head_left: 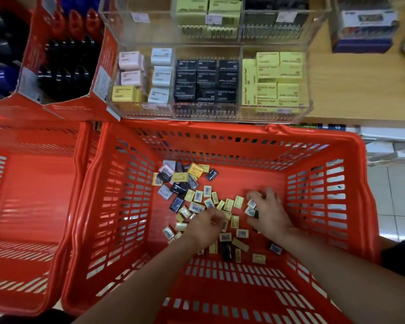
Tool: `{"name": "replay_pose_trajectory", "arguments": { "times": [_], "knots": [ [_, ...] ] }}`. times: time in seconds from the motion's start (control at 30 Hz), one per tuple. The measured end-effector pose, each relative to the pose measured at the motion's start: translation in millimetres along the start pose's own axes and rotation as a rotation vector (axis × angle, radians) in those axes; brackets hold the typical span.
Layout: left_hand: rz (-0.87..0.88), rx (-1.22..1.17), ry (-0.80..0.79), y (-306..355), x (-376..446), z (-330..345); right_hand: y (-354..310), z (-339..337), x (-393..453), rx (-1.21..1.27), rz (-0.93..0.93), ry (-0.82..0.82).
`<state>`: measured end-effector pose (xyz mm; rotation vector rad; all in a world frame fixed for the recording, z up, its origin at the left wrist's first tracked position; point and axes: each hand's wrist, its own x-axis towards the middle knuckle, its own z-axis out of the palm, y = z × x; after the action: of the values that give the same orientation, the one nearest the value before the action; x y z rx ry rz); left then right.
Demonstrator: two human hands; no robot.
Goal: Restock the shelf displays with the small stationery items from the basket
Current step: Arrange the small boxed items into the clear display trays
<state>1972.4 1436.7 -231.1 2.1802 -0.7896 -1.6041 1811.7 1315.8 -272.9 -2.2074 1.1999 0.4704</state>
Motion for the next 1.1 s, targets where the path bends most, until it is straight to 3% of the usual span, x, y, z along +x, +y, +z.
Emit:
{"name": "replay_pose_trajectory", "arguments": {
  "times": [0.13,0.27,0.4,0.47,0.63,0.77,0.9,1.1],
  "knots": [
    [-0.137,-0.33,0.045,9.1,7.1,-2.4,-15.2,-17.1,3.7,0.339,0.144,0.048],
    [-0.385,-0.918,-0.024,29.7,-1.5,-7.8,-46.8,-49.9,-2.7,0.519,0.075,0.045],
    [-0.382,-1.409,-0.277,62.5,-27.3,-13.5,-93.4,-90.4,-28.5,0.59,-0.079,0.045],
    [-0.309,-1.528,-0.274,81.9,-49.0,-24.2,-115.4,-114.3,-44.7,0.612,-0.097,0.05],
    [-0.094,-1.475,-0.186,118.6,-109.1,-56.6,-146.3,-187.8,-91.4,0.37,-0.293,0.025],
    [0.033,-1.45,-0.211,142.9,-157.2,-83.2,-161.6,-249.4,-128.8,0.222,-0.42,0.023],
    [0.149,-1.41,-0.251,165.1,-197.2,-113.1,-170.2,-292.9,-158.0,0.367,-0.469,0.022],
    [0.28,-1.38,-0.217,192.1,-227.1,-137.1,-179.1,-313.5,-175.0,0.491,-0.558,0.274]
  ]
}}
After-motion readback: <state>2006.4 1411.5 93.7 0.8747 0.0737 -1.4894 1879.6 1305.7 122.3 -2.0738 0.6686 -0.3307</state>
